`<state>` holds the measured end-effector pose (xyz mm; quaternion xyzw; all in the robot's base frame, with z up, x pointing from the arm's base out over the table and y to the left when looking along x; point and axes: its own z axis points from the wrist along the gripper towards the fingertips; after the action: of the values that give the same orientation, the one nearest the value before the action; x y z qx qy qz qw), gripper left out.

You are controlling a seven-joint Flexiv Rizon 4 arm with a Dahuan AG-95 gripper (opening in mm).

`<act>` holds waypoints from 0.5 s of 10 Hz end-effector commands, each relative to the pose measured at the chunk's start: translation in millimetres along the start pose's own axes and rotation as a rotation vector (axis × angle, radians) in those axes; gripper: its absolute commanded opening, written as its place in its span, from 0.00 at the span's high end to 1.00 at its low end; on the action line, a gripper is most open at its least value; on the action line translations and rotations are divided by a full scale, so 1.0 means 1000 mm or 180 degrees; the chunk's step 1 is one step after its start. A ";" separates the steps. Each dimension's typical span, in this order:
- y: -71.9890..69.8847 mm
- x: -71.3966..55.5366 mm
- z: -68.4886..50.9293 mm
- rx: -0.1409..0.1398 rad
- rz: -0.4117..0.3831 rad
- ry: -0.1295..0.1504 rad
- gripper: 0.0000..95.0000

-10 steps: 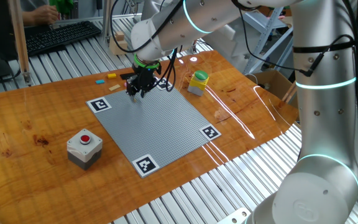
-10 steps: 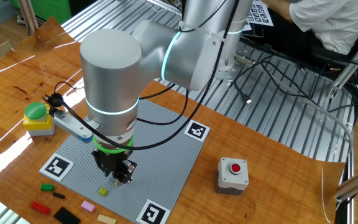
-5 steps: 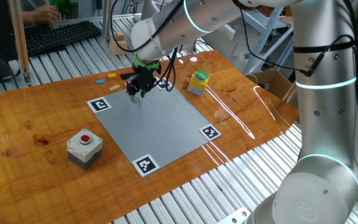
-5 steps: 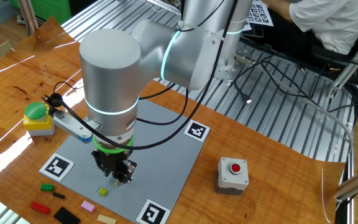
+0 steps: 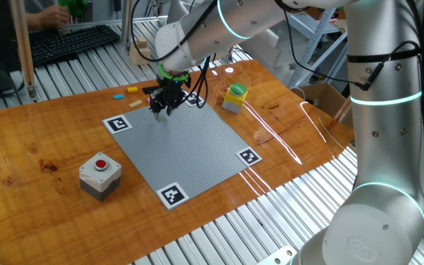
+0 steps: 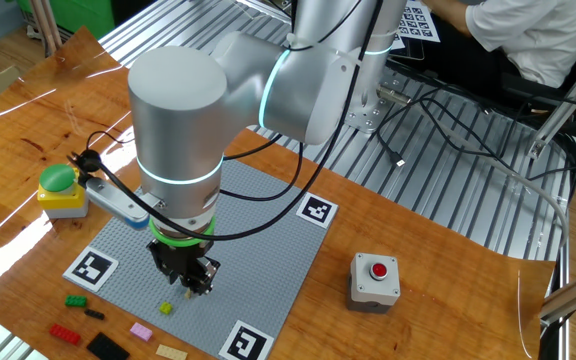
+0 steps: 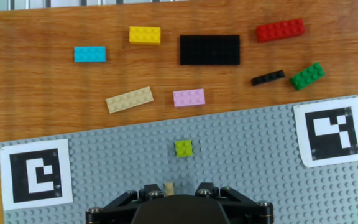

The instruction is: Build with small Lego blocks

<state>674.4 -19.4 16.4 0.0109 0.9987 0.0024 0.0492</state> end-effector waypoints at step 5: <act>0.009 0.003 -0.090 -0.0250 0.0108 0.0669 1.00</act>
<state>664.3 -14.9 75.0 0.0147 0.9996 0.0163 0.0185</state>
